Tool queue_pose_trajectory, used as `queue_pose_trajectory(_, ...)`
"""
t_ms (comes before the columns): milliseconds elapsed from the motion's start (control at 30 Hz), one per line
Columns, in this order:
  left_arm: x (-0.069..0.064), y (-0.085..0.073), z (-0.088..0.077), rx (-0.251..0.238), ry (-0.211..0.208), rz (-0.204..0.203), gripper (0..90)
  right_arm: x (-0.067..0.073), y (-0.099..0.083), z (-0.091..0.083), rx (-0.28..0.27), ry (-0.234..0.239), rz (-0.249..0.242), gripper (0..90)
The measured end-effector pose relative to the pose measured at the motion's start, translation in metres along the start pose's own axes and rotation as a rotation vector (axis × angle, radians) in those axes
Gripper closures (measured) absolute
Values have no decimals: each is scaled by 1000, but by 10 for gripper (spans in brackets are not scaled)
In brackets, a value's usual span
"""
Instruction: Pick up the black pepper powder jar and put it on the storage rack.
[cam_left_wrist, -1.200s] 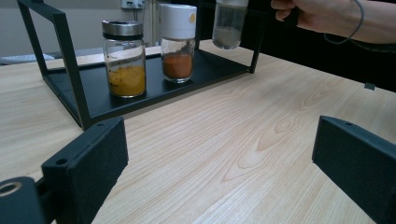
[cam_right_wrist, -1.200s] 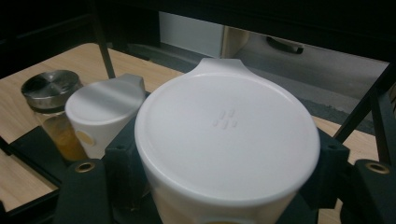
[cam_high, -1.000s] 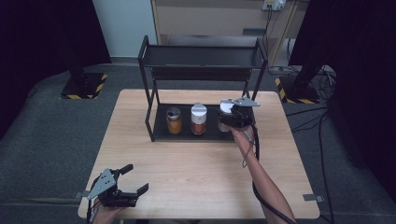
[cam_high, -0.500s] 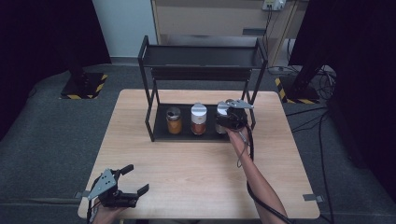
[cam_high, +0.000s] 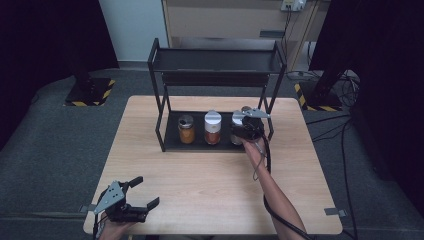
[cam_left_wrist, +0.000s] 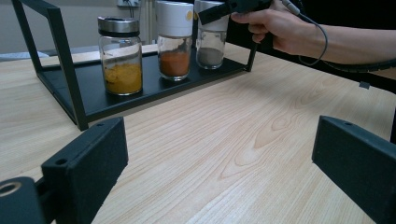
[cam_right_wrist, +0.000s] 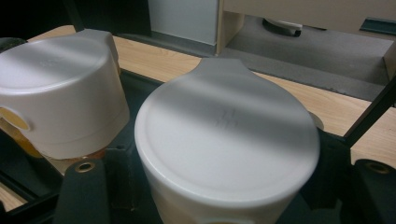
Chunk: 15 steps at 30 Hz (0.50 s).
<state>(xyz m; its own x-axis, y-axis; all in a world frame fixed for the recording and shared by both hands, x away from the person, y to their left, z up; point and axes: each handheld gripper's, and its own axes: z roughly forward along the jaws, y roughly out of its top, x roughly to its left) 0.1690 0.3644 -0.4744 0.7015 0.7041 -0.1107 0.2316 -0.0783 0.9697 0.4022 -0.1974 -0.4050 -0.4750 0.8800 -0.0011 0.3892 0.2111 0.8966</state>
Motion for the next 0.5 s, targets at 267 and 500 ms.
queue_pose_trajectory(267, 0, 0, 0, 0, 0, -1, 28, 0, -1, 1, 8, -8, -8, 310)
queue_pose_trajectory(500, 0, 0, 0, 0, -2, 0, 27, 0, -4, 1, 2, -9, -7, 309)
